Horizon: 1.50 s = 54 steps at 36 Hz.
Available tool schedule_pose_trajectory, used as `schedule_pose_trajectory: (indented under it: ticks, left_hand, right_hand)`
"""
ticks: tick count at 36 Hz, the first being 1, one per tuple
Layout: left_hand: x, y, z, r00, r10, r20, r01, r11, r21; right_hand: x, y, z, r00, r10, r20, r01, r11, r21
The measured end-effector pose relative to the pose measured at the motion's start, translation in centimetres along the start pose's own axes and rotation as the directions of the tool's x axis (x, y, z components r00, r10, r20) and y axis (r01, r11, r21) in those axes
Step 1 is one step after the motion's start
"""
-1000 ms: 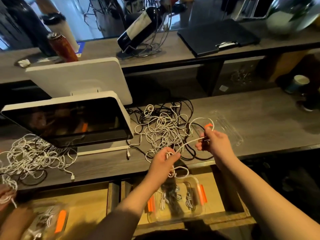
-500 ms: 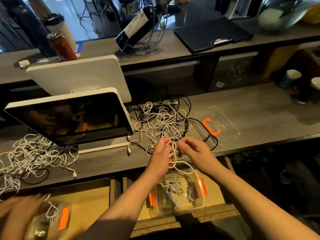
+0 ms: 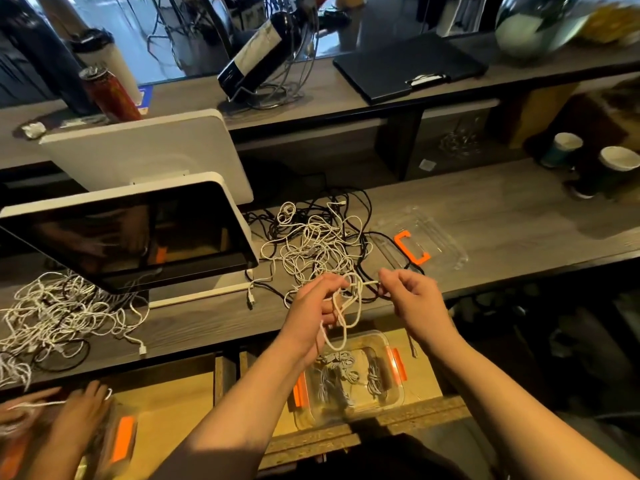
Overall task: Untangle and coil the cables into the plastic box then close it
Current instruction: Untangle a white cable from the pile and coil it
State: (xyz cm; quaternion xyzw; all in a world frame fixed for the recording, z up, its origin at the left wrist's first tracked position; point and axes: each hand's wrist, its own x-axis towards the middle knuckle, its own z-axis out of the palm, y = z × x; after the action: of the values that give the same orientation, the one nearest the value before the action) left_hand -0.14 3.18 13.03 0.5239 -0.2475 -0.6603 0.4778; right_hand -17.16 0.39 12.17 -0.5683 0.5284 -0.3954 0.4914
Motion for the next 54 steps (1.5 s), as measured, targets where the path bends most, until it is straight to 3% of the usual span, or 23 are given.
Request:
schedule_pose_trajectory:
  ticks: [5,7,10,13,19,22,25,29,31,33,36,41,45,50,54]
  left_hand:
    - [0.1,-0.5,-0.8,1.0,0.022,-0.007,-0.023,1.0,-0.02]
    - [0.4,-0.7,-1.8,0.998,0.04,-0.04,-0.034,0.991,0.133]
    - [0.7,-0.9,-3.2,0.998,0.007,-0.066,0.024,0.89,0.456]
    - [1.0,-1.1,-4.1,0.991,0.01,-0.136,0.067,0.833,0.549]
    - [1.3,-1.3,-3.3,0.927,0.132,-0.351,-0.04,0.965,0.257]
    - [1.7,-1.3,-3.1,0.913,0.113,-0.391,-0.081,0.992,0.098]
    - [1.7,-1.0,-2.7,0.925,0.085,-0.371,-0.121,0.99,-0.076]
    - [2.2,-0.3,-3.7,0.802,0.045,-0.595,-0.235,0.941,-0.245]
    - [2.9,0.2,-4.5,0.774,-0.01,-0.633,-0.276,0.895,-0.351]
    - [3.4,0.3,-5.1,0.786,-0.059,-0.615,-0.292,0.842,-0.453]
    - [3.2,0.2,-5.0,0.87,-0.057,-0.49,-0.22,0.845,-0.488]
    - [2.3,-0.1,-3.8,0.953,0.075,-0.293,-0.146,0.962,-0.231]
    - [2.1,-0.3,-2.3,0.982,0.125,-0.139,-0.127,0.992,0.0]
    - [1.7,-0.2,-0.2,0.988,0.148,-0.039,-0.143,0.984,0.107]
    - [1.4,-0.2,0.9,0.991,0.131,0.024,-0.132,0.987,0.087]
  right_hand:
    - [0.0,0.5,-0.7,0.986,0.026,-0.164,-0.019,0.999,0.046]
    - [0.3,0.9,-1.7,0.969,0.064,-0.239,-0.044,0.995,0.088]
    - [0.6,1.3,-3.1,0.949,0.081,-0.305,-0.05,0.993,0.106]
    - [0.6,1.7,-4.0,0.94,0.084,-0.33,-0.052,0.993,0.104]
    - [0.2,2.2,-3.7,0.923,0.129,-0.363,-0.089,0.988,0.127]
    - [0.5,2.6,-3.4,0.91,0.196,-0.365,-0.163,0.979,0.12]
    - [1.1,3.3,-3.3,0.889,0.317,-0.33,-0.304,0.948,0.09]
    - [1.4,4.5,-3.4,0.891,0.343,-0.298,-0.367,0.93,-0.028]
    - [1.4,5.0,-3.6,0.89,0.321,-0.324,-0.365,0.927,-0.086]
    - [1.4,5.6,-3.8,0.884,0.323,-0.337,-0.378,0.919,-0.112]
    - [1.4,6.0,-3.9,0.889,0.312,-0.335,-0.372,0.919,-0.133]
    - [1.4,5.8,-3.3,0.933,0.322,-0.161,-0.356,0.893,-0.275]
    - [1.2,5.3,-1.8,0.935,0.356,0.004,-0.324,0.855,-0.406]
    - [1.5,4.6,0.4,0.984,0.163,0.069,-0.118,0.896,-0.428]
    - [0.9,3.2,2.0,0.985,0.038,0.171,0.004,0.971,-0.238]
